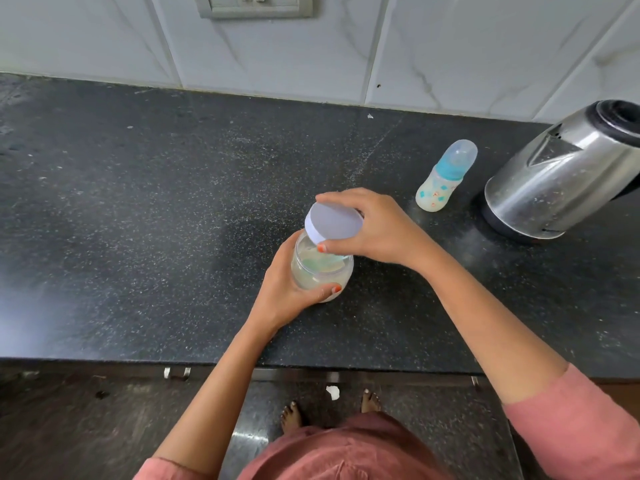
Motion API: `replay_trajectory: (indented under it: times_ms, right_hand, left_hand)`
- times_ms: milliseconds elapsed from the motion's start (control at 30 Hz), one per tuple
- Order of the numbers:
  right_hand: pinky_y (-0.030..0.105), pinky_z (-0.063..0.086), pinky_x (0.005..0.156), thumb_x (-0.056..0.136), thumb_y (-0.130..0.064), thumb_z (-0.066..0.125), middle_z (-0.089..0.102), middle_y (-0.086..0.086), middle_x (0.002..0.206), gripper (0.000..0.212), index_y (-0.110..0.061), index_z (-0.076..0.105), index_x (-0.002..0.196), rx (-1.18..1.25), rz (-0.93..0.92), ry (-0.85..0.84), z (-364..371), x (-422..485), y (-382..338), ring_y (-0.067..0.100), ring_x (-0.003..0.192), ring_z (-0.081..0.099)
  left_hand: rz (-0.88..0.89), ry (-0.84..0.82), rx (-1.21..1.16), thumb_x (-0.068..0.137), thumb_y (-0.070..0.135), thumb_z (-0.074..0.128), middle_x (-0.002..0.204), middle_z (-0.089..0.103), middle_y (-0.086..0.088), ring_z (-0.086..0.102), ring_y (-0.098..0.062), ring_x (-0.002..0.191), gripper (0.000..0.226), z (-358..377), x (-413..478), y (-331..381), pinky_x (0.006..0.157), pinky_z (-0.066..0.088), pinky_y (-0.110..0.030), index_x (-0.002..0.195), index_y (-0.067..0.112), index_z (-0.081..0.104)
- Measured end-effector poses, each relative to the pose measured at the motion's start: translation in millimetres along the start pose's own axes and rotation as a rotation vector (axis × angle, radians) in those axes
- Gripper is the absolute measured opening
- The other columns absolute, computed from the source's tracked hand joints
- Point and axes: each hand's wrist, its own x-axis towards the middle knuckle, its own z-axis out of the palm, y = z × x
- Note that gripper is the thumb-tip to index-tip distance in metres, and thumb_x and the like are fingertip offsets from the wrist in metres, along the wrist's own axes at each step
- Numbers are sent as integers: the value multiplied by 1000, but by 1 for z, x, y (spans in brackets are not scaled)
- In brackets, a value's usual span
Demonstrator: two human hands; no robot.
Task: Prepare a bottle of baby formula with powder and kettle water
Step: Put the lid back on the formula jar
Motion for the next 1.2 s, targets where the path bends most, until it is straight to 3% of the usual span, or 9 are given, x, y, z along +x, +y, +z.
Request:
replay_trajectory:
  times_ms: [167, 300, 467, 667, 767, 833, 1000, 1100, 1200]
  right_hand:
    - [40, 41, 99, 66, -38, 74, 46, -8, 130, 71, -38, 45, 131, -153, -30, -70, 17, -10, -5, 15, 121, 41]
    - [33, 41, 87, 71, -35, 70, 41, -11, 131, 69, -40, 40, 133, -279, -57, -98, 18, -13, -10, 13, 122, 36]
    - [37, 41, 86, 72, -38, 69, 40, -8, 132, 68, -39, 39, 134, -370, -59, -110, 20, -11, -14, 16, 122, 38]
    - [35, 40, 84, 71, -50, 68, 43, 0, 131, 76, -32, 36, 138, -483, 17, -60, 28, -11, -23, 22, 117, 44]
    - [36, 42, 88, 70, -55, 69, 43, 7, 129, 83, -26, 34, 139, -497, 81, -89, 26, -14, -27, 27, 116, 47]
    - [36, 42, 88, 71, -47, 72, 44, 8, 130, 80, -23, 36, 138, -457, 134, -145, 17, -15, -28, 28, 117, 49]
    - [38, 46, 89, 72, -21, 76, 51, 8, 129, 66, -18, 46, 130, -457, 115, -191, -2, -13, -22, 27, 114, 52]
    - [39, 37, 104, 71, -11, 75, 31, 2, 144, 88, -26, 27, 143, -439, -7, -317, -4, -3, -22, 23, 132, 34]
    - [36, 31, 109, 73, -2, 69, 19, 1, 151, 89, -31, 24, 144, -467, -129, -507, 2, 7, -25, 19, 139, 23]
  left_hand:
    - [-20, 2, -1, 49, 47, 76, 127, 50, 15, 47, 5, 115, 88, 0, -1, 0, 90, 42, -16, 127, 45, 34]
    - [-33, 14, -2, 47, 48, 75, 124, 52, 15, 49, -2, 115, 90, 2, -2, 1, 94, 44, -29, 128, 41, 36]
    - [-31, 12, -3, 47, 48, 76, 124, 54, 9, 51, -6, 114, 95, 2, -1, -2, 95, 46, -34, 132, 29, 39]
    - [-45, 14, -23, 45, 48, 73, 116, 53, 22, 49, 12, 105, 85, 3, -1, 1, 81, 42, -11, 122, 44, 38]
    - [-44, 15, -25, 45, 48, 73, 116, 53, 23, 49, 13, 106, 86, 3, -1, 1, 82, 42, -10, 123, 46, 36]
    - [-30, 26, -21, 45, 49, 74, 123, 53, 18, 49, 5, 112, 88, 2, -1, -1, 91, 41, -19, 126, 43, 37]
    - [-1, 26, -10, 46, 51, 75, 131, 48, 12, 44, 0, 118, 94, 2, -1, -2, 96, 38, -20, 131, 36, 36]
    - [-12, 22, -10, 46, 50, 76, 131, 48, 10, 45, -3, 119, 95, 2, 0, -4, 97, 39, -25, 131, 35, 36]
    - [-21, 12, -2, 49, 48, 77, 128, 50, 11, 47, -2, 117, 93, 2, 0, -5, 95, 42, -24, 131, 33, 37]
